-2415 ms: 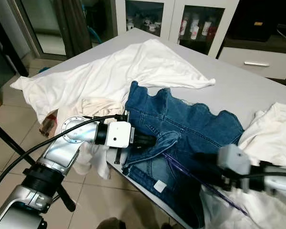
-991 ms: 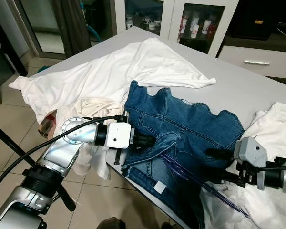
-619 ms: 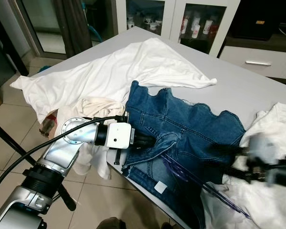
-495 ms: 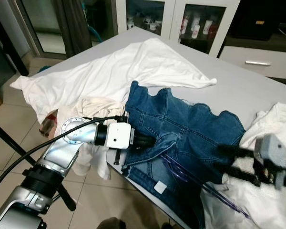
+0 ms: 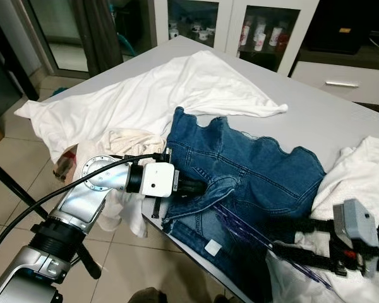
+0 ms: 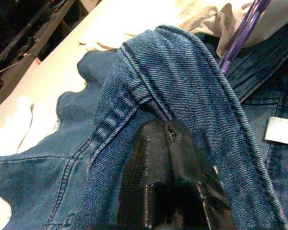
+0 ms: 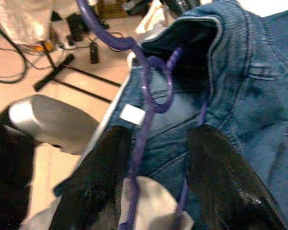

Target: Hang hanger

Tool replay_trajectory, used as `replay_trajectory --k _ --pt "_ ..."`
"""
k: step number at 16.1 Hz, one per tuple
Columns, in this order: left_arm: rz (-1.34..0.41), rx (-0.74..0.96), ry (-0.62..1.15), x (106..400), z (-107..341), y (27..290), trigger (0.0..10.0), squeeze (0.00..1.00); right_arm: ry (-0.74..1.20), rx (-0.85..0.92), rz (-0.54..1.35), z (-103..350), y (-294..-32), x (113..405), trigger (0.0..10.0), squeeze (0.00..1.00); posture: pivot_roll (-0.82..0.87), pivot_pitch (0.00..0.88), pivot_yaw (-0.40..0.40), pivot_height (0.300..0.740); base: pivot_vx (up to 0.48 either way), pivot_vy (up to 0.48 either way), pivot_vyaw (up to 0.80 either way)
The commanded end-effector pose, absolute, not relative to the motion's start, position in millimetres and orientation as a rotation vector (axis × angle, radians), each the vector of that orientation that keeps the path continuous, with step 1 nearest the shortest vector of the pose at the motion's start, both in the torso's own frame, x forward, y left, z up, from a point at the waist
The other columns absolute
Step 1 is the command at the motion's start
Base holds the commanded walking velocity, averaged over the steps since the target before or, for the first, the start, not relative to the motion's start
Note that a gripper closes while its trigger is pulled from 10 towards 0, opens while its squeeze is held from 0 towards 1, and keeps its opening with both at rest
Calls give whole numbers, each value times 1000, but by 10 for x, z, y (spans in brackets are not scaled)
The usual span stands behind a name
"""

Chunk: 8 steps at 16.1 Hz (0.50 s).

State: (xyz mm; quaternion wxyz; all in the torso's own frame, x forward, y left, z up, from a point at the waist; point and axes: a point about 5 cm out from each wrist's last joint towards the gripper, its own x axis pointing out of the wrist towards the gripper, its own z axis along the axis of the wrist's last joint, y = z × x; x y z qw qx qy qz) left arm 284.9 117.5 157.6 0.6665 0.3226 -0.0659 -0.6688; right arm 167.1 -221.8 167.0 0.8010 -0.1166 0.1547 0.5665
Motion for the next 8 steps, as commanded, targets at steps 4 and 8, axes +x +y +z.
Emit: replay_trajectory --k 4,8 --pt "-1514 742 -137 2859 1563 1179 0 0 334 -201 1353 1748 -2072 1554 10000 0 -31 58 -6 740 0 0 0" --pt "-1515 738 -139 2851 1562 1172 0 0 351 -142 1415 1636 -1919 1494 10000 0 -28 59 -10 740 0 0 0"
